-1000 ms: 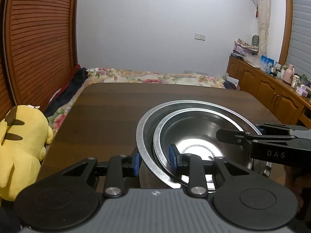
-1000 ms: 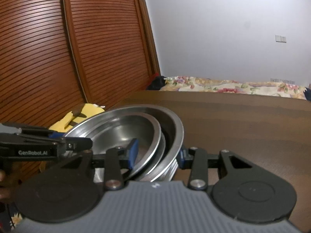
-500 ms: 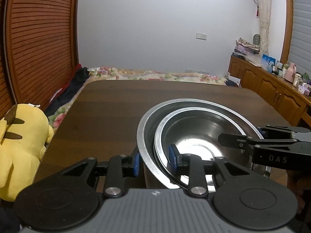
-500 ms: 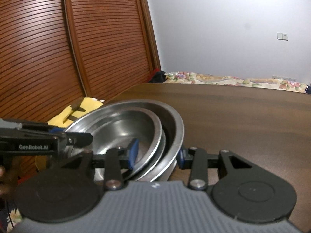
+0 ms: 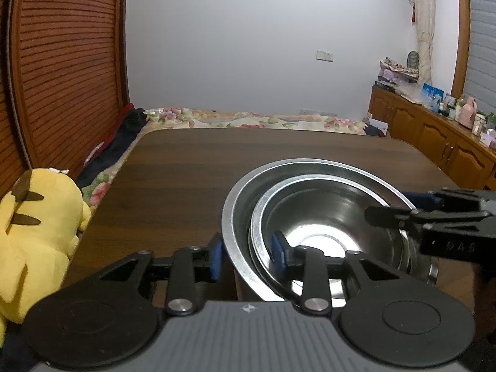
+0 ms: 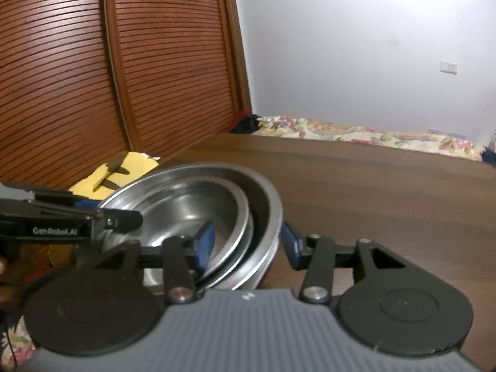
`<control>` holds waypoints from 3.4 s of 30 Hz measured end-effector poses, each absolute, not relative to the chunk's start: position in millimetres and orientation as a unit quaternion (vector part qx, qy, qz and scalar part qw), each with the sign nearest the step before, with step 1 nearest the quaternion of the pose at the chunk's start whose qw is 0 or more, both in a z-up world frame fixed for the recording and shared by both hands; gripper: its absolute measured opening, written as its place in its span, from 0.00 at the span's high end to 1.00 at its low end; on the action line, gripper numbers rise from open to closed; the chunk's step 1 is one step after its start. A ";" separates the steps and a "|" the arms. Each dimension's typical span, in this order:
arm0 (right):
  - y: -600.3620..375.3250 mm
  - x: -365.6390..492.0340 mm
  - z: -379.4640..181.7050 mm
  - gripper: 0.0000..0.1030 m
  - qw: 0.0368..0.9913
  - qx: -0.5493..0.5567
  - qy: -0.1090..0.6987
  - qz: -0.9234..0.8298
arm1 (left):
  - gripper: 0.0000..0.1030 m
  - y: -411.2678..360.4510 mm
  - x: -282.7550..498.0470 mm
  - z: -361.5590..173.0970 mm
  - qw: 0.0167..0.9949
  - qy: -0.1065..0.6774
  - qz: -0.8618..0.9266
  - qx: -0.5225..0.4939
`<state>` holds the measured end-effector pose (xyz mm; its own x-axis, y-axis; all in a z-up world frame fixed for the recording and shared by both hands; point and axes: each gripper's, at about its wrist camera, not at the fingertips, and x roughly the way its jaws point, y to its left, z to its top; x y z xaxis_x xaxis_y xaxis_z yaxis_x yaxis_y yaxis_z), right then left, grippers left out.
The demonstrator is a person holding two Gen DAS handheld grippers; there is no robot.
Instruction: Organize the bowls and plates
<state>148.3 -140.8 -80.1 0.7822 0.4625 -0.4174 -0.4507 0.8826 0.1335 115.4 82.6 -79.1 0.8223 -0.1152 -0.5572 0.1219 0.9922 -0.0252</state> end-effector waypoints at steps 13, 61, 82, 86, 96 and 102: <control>-160.5 133.3 -62.6 0.46 0.958 0.018 0.195 0.210 | 0.24 91.0 100.1 -56.5 0.966 0.257 -0.026 0.015; -239.7 36.0 -22.2 0.00 0.990 0.025 0.137 0.023 | 0.00 -18.8 6.9 0.1 0.980 0.185 -0.046 0.053; -239.3 32.5 -32.2 0.00 0.990 0.013 0.141 0.011 | 0.00 -5.9 10.6 -15.8 0.978 0.201 -0.027 0.046; -239.2 32.4 -32.3 0.00 0.990 0.013 0.141 0.012 | 0.00 -4.6 10.4 -15.7 0.978 0.201 -0.026 0.044; -238.8 32.4 -31.1 0.00 0.990 0.013 0.140 0.013 | 0.00 -4.8 8.7 -17.1 0.978 0.203 -0.022 0.043; -240.3 32.4 -30.4 0.00 0.990 0.012 0.139 0.013 | 0.00 -4.7 8.7 -16.5 0.978 0.202 -0.023 0.041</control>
